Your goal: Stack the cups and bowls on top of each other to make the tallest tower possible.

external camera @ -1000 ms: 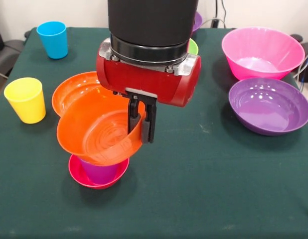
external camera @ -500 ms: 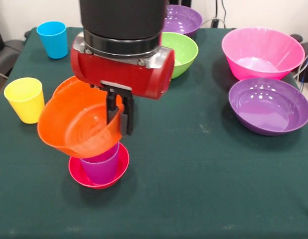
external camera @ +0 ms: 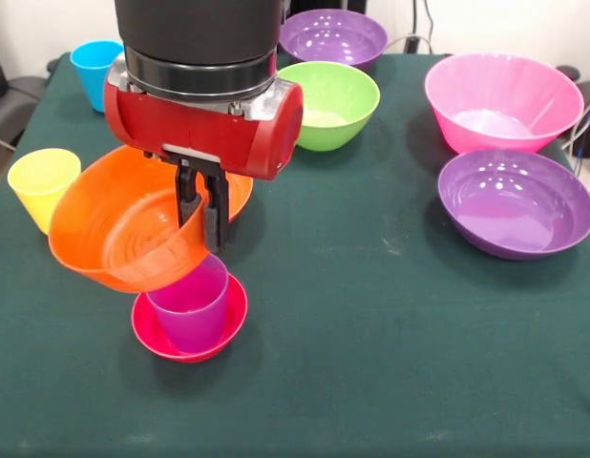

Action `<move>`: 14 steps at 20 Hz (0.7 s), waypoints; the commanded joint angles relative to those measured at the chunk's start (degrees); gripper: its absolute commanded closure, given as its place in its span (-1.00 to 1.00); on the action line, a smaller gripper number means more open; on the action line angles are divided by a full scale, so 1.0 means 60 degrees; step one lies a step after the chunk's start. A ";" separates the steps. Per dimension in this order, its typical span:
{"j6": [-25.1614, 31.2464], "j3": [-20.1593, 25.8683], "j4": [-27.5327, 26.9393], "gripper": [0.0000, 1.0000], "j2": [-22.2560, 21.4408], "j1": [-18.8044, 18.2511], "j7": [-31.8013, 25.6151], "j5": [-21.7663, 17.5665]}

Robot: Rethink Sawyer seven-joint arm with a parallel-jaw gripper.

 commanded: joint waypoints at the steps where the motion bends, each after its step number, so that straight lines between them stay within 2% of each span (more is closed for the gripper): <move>1: 0.0518 0.1013 0.1385 1.00 -0.0145 0.0034 -0.2778 -0.0389; 14: -0.0425 0.1061 0.2071 1.00 -0.0261 -0.0019 -0.2567 -0.0583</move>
